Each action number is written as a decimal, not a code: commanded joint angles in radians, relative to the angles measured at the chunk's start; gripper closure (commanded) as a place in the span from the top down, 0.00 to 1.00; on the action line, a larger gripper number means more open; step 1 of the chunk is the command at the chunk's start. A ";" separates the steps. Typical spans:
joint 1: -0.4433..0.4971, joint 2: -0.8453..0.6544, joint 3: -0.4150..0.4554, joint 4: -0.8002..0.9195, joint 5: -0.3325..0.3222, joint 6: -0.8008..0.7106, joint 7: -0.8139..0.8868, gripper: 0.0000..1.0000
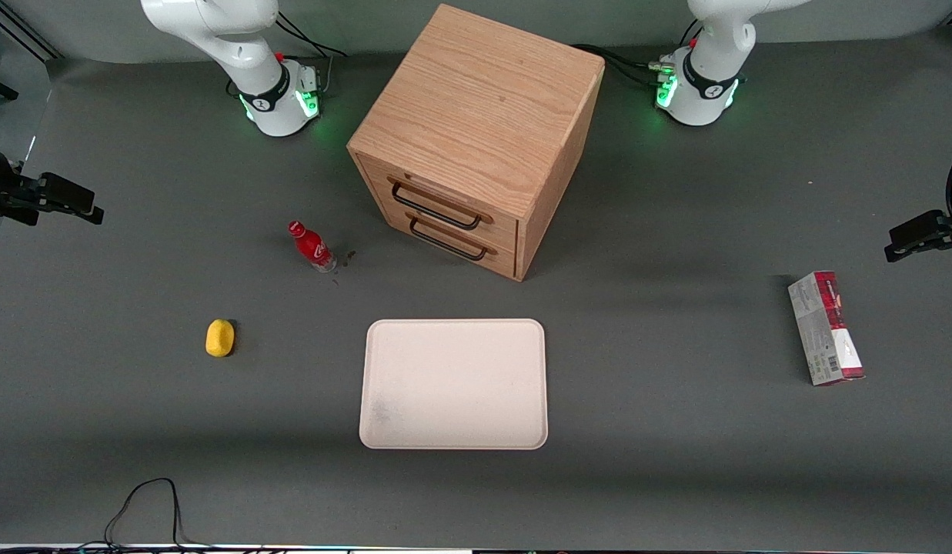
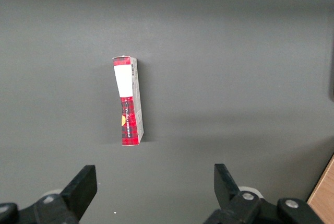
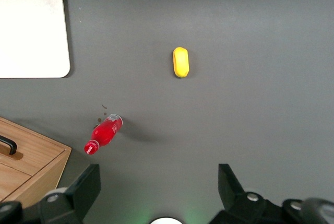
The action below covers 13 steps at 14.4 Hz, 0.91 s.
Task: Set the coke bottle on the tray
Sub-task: 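Move the right gripper out from rest toward the red Coca-Cola bottle, then lower the open right gripper over the bottle's body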
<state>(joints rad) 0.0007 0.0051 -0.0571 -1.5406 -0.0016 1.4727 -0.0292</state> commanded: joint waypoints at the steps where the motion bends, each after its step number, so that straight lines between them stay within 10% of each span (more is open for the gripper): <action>1: 0.037 -0.108 -0.001 -0.110 0.003 0.027 0.050 1.00; 8: 0.320 -0.344 -0.001 -0.467 0.003 0.208 0.379 1.00; 13: 0.358 -0.445 0.000 -0.673 -0.005 0.326 0.394 1.00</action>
<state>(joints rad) 0.3537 -0.3616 -0.0462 -2.1071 0.0001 1.7422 0.3506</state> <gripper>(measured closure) 0.000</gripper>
